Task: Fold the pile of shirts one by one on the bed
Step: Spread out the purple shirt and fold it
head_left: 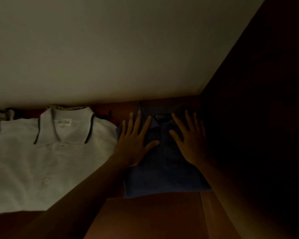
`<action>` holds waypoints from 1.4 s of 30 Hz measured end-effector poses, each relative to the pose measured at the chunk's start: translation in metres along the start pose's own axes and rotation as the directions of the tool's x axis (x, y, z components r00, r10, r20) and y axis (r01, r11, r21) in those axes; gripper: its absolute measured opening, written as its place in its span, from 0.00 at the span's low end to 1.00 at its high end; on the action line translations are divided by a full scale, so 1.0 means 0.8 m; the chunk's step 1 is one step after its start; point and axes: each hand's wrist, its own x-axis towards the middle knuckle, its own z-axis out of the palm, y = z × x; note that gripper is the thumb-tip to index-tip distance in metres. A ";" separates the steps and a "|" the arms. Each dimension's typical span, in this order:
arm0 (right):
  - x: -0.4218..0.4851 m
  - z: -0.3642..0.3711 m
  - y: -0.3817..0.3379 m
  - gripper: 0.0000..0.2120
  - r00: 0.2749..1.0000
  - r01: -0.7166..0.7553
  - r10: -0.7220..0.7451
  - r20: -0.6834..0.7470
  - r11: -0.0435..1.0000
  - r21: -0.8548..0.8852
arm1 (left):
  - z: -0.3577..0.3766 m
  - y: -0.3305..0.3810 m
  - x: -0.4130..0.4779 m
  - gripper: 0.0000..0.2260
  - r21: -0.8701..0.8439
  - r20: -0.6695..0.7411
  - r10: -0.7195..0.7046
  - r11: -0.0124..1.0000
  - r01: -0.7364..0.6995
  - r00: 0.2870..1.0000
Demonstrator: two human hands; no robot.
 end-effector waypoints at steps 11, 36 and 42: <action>-0.038 0.011 0.008 0.31 0.997 0.010 -0.014 -0.074 0.998 -0.056 | 0.012 0.018 -0.046 0.39 -0.074 -0.016 0.012 0.997 -0.013 1.000; -0.182 -0.414 -0.310 0.09 0.932 0.208 -0.344 0.112 0.764 0.611 | -0.478 -0.002 -0.423 0.11 -0.693 -0.029 -0.364 0.678 0.244 0.931; -0.294 -0.524 -0.530 0.08 0.697 0.522 -0.709 0.111 0.607 0.600 | -0.612 -0.002 -0.694 0.13 -0.732 -0.248 -0.636 0.617 0.289 0.731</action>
